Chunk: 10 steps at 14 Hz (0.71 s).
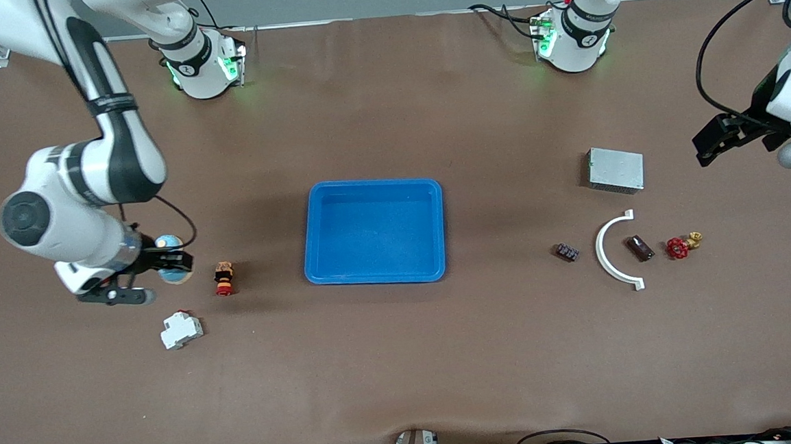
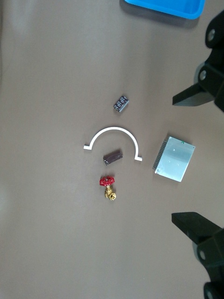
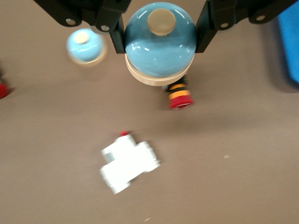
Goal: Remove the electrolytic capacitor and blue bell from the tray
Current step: 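Carry the second bell with the right gripper and lower it beside the first bell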
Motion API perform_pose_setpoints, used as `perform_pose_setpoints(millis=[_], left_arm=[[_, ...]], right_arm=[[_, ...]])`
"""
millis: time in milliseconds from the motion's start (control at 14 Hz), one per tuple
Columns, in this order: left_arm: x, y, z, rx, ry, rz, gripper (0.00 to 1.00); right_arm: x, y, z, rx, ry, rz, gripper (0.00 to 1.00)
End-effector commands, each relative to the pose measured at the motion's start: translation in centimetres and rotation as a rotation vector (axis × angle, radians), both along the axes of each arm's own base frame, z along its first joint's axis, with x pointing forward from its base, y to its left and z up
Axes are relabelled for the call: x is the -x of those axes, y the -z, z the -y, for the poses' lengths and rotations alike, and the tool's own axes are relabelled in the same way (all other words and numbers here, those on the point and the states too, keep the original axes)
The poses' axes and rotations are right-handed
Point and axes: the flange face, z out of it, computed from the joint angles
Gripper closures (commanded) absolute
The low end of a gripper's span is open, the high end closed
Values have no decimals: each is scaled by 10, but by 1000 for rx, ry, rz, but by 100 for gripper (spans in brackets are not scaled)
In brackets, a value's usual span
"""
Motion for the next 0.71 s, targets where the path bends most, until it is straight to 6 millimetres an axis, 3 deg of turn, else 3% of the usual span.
perform_pose_setpoints(millis=[0, 285, 641], left_arm=[[25, -9, -2, 11, 30, -17, 0], [30, -16, -8, 14, 33, -17, 0], [32, -24, -19, 77, 15, -6, 0]], right_arm=[[-7, 2, 49, -14, -78, 15, 100], [-12, 42, 109, -46, -148, 39, 100], [-27, 88, 152, -53, -195, 29, 100]])
